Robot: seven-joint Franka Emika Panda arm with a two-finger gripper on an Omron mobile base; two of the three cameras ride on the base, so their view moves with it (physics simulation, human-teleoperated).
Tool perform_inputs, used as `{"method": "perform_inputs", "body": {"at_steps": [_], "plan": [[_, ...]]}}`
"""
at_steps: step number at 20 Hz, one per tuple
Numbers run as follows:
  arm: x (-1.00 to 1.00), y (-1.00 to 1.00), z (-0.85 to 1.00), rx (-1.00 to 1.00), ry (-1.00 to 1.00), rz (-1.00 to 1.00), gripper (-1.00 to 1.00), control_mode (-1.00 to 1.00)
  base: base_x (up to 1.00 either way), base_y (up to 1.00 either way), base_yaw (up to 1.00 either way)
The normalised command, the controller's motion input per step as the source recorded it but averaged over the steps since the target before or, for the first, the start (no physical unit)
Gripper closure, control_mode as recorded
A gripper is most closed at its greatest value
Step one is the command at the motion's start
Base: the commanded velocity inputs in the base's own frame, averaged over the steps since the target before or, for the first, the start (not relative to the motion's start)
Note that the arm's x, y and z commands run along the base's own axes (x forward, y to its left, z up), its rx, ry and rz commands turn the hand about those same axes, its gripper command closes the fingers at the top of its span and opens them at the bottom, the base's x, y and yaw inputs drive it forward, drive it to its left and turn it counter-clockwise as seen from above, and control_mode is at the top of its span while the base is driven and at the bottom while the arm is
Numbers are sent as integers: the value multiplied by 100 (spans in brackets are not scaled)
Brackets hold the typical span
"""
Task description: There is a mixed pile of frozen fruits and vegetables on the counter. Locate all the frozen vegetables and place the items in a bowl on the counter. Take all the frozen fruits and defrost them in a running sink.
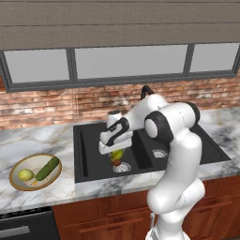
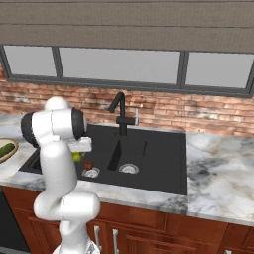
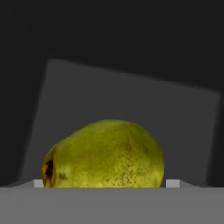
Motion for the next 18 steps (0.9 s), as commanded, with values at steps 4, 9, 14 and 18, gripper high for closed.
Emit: {"method": "perform_inputs", "body": {"at_steps": [4, 9, 14, 18], "plan": [[48, 13, -71, -1, 0, 2, 100, -100, 0, 0, 0], [47, 19, -53, -4, 0, 1, 100, -100, 0, 0, 0], [44, 17, -47, -5, 0, 1, 100, -100, 0, 0, 0], [43, 6, -54, -2, 0, 1, 100, -100, 0, 0, 0]]}}
